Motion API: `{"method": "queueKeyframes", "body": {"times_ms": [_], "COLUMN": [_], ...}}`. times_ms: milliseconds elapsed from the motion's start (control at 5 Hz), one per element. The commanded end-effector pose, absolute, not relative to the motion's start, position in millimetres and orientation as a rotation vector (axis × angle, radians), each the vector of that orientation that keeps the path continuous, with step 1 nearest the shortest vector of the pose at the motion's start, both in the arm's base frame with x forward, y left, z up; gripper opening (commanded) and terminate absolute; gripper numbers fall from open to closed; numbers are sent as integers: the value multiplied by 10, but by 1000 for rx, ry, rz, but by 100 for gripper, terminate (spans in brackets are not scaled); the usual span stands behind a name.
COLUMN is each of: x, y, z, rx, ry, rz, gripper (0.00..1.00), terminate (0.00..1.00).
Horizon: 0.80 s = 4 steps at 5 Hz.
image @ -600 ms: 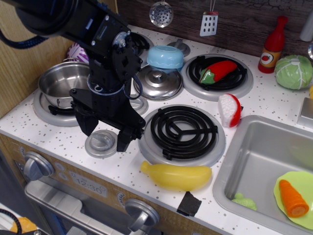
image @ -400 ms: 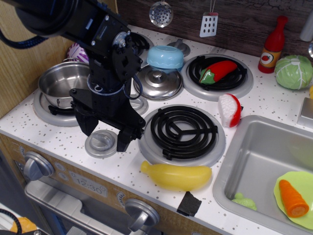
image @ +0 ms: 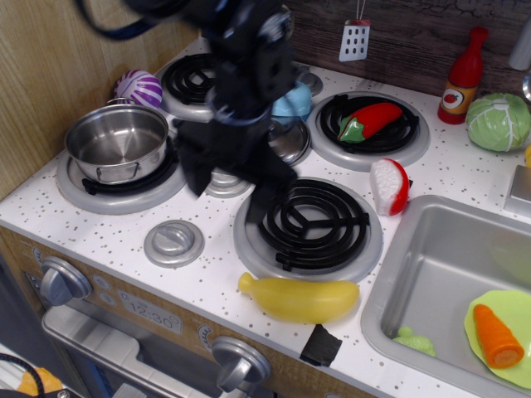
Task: Put pepper in pan
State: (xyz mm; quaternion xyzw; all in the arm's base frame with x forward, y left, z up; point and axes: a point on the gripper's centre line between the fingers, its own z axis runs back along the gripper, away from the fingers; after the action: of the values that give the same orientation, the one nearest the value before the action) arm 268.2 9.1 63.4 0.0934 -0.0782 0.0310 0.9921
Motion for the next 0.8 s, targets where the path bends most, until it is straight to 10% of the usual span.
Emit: {"method": "queueKeyframes", "body": {"times_ms": [0, 600], "x": [3198, 4160], "y": [-144, -198], "z": [884, 792], "rx": [235, 146], "ry": [-318, -480], "rz": [-71, -215], "gripper": [100, 100], "terminate": [0, 0]}}
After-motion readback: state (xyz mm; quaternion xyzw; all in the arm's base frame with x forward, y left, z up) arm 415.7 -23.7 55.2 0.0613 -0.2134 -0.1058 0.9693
